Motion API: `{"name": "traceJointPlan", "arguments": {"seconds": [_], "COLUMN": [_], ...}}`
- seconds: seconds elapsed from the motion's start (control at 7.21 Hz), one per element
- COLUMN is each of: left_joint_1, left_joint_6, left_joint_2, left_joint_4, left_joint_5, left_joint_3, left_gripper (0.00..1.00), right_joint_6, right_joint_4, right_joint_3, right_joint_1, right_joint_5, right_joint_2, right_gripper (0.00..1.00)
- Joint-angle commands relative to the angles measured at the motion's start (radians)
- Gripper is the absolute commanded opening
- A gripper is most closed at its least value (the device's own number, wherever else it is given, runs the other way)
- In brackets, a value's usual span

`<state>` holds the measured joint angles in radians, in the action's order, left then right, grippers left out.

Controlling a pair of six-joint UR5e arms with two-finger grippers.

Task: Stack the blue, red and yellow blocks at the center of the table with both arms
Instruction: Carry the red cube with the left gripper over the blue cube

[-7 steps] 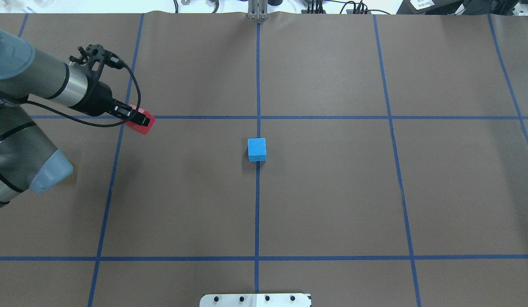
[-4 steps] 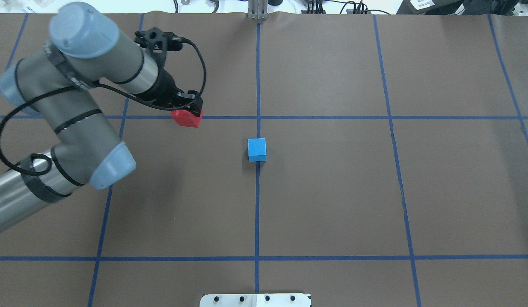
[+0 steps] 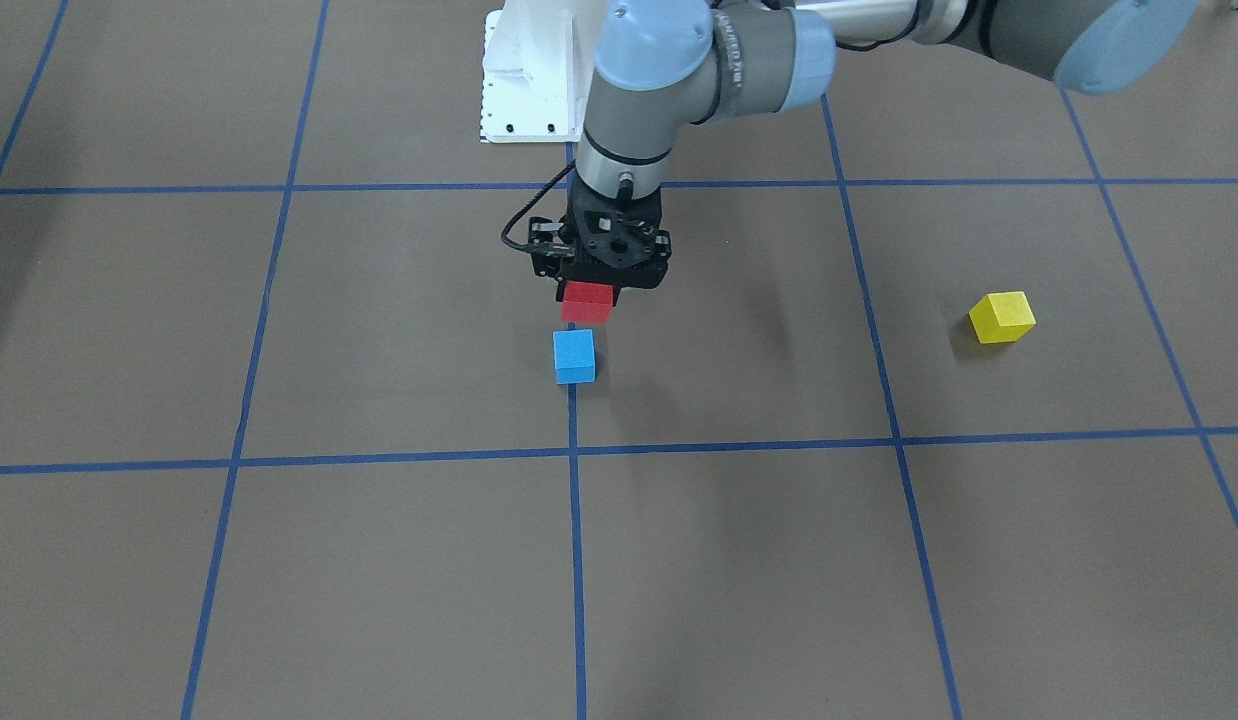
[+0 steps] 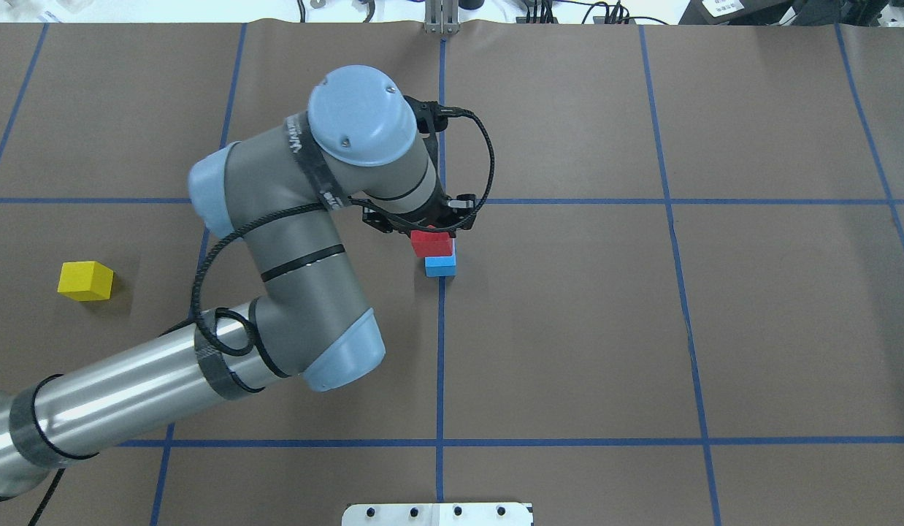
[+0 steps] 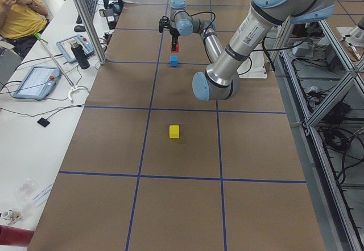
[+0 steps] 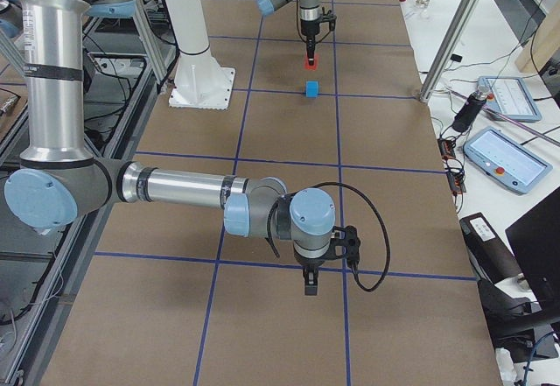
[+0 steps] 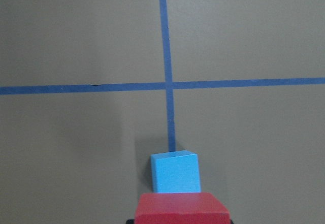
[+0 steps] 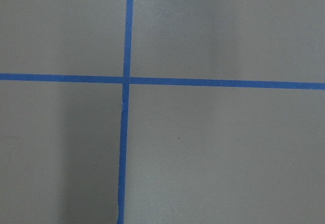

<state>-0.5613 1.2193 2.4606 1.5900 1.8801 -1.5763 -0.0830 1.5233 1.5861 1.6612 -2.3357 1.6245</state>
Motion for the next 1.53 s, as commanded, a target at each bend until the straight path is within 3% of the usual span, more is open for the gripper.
{"name": "traceJointPlan", "arguments": {"seconds": [0.0, 1.25, 1.39], "left_joint_1": [0.026, 0.027, 0.031], "left_joint_6": [0.04, 0.046, 0.057], "left_joint_2": [0.048, 0.052, 0.055], "left_joint_4": [-0.004, 0.008, 0.014], "left_joint_5": [-0.05, -0.079, -0.107], "left_joint_3": [0.088, 0.163, 0.168], "left_gripper": [0.0, 0.0, 0.1], "right_joint_6": [0.0, 0.0, 0.0], "right_joint_4": [0.0, -0.002, -0.002], "right_joint_3": [0.0, 0.002, 0.002], "right_joint_1": [0.0, 0.0, 0.0], "right_joint_5": [-0.001, 0.001, 0.001], "right_joint_2": [0.0, -0.003, -0.003], "right_gripper": [1.0, 1.0, 1.0]}}
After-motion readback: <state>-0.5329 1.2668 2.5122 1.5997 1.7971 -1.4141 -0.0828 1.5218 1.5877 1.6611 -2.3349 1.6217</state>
